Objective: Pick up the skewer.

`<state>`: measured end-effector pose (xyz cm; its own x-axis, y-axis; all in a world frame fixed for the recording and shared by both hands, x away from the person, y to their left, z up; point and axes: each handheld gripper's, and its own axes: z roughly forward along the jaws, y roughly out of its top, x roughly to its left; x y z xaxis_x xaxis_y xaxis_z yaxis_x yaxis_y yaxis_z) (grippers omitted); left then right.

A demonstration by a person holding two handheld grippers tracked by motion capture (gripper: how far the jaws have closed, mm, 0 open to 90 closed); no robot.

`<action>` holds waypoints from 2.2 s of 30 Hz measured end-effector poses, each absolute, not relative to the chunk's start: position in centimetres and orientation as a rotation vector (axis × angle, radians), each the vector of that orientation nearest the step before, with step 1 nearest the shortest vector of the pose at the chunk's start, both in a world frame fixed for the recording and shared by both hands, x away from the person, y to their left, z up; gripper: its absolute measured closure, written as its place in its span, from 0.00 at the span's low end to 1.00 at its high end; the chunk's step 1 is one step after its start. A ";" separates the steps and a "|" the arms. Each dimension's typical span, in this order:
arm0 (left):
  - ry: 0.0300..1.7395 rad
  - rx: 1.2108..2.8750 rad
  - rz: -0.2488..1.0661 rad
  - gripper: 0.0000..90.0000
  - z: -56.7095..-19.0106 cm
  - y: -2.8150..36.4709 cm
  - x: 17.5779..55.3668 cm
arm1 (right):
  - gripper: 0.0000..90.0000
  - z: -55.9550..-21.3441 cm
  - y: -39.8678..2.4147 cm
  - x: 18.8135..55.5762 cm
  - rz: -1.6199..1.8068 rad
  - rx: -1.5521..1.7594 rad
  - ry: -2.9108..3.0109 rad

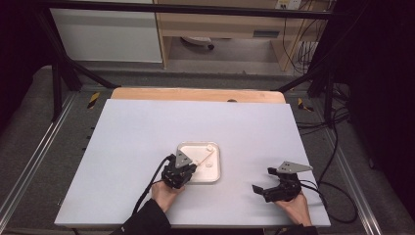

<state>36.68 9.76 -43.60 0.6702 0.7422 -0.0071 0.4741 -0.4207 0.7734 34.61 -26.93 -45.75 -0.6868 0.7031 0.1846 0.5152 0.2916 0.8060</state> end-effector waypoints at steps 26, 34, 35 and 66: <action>0.767 2.098 0.357 0.98 -40.4 11.4 34.9 | 0.01 -43.9 -23.2 33.8 1.148 0.806 2.389; 0.692 2.138 0.332 0.98 -39.8 10.2 34.5 | 0.04 -42.8 -21.0 33.3 1.021 0.646 2.383; 0.692 2.138 0.332 0.98 -39.8 10.2 34.5 | 0.05 -42.7 -20.7 33.2 1.003 0.625 2.382; 0.477 2.280 0.245 0.98 -38.5 4.8 34.1 | 0.41 -41.6 -17.1 32.5 0.682 0.078 2.341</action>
